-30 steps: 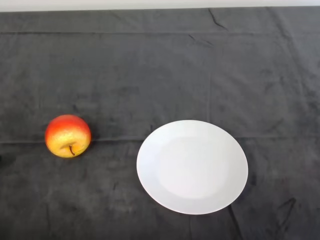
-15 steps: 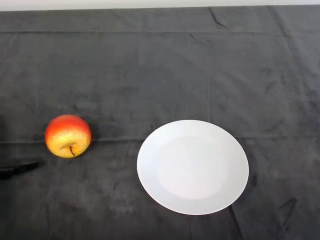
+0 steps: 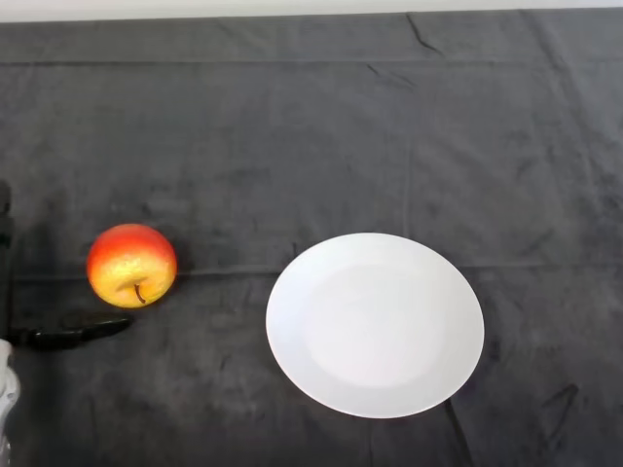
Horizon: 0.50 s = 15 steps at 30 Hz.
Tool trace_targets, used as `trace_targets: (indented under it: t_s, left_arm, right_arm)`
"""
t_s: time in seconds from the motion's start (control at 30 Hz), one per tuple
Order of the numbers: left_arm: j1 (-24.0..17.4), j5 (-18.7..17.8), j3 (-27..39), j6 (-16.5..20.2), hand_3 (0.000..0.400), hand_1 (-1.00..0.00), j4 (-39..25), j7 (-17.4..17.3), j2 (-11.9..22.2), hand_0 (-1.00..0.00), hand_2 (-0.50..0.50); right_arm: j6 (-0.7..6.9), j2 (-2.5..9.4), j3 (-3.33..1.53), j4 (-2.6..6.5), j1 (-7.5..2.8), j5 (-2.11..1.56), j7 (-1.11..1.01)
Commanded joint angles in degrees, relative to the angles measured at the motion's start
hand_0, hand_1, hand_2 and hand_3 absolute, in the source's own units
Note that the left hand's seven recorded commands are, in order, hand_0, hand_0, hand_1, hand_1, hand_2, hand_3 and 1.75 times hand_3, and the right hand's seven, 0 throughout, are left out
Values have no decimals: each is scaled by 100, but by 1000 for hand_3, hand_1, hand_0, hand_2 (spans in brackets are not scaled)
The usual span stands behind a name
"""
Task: Move the apple to the plate
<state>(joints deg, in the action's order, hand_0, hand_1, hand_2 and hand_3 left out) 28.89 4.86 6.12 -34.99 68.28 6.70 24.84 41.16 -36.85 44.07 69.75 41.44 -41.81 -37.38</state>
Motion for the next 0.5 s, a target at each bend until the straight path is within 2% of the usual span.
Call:
trace_targets:
  t_s: [0.03,0.5]
  left_arm:
    - [303,198,-176,-45,0,0,84,3,-30,0,0]
    - [399,549,-643,9,0,0,38,17,-422,0,0]
  right_arm:
    - [-29,-123,85,-17,56,-93,-33]
    - [-29,-121,85,-21,55,-93,-30]
